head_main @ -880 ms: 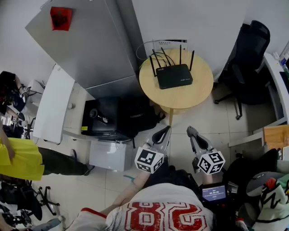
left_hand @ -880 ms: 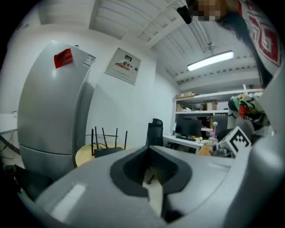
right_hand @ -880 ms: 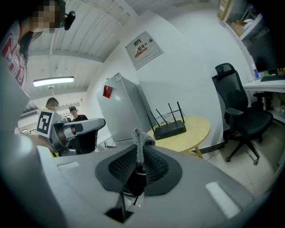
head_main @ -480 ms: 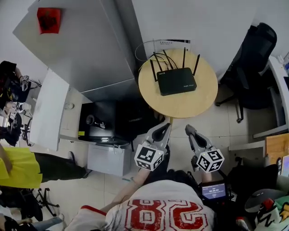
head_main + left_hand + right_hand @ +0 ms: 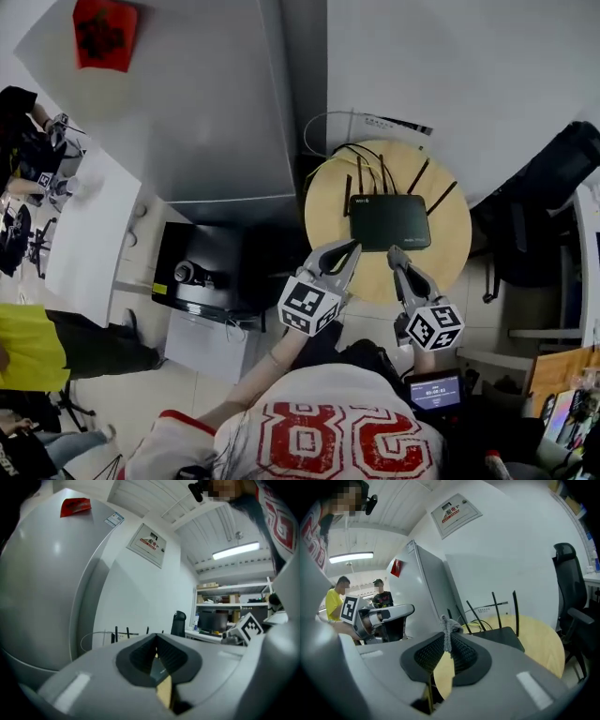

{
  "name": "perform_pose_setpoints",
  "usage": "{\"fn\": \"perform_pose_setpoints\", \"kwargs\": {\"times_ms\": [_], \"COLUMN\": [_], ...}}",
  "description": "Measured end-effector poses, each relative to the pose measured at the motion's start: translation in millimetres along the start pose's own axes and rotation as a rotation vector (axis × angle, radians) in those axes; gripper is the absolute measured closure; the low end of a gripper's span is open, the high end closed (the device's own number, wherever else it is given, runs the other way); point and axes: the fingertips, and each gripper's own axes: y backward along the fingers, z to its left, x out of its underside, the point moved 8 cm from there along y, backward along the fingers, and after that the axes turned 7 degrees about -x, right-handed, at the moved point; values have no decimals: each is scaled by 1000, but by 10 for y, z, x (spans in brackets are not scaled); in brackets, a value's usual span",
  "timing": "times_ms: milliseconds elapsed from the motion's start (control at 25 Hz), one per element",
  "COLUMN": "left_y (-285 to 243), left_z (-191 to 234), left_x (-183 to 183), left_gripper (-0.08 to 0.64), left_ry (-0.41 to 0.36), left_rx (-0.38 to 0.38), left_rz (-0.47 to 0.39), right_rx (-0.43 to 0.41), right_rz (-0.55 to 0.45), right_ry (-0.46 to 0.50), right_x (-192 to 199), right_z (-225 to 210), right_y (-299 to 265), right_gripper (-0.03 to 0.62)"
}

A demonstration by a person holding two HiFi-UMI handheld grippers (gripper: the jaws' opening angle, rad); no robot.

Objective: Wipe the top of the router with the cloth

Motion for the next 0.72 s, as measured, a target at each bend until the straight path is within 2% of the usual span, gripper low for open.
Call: {"fn": "perform_pose_setpoints", "kwargs": {"times_ms": [200,400,520,720], "left_y": [-53,-224,-289,-379], "left_z": [214,394,420,515], "left_x": [28,92,53,-15], "left_gripper": [555,555,555,555], "left_ry": [22,64,53,52], "left_rx": [-1,-52,-84,-180], "left_rz": [37,74,62,42], "right_rx": [-6,-24,-50,-133], "right_rz": [50,113,133,265], "right_ry": [-9,-19,-17,108], "right_x": [-45,-109,-154,-185], "right_z": [-50,-282,-425,-676], "right_y": [-315,-578,-719,-1099], "right_gripper": [554,554,554,554]}}
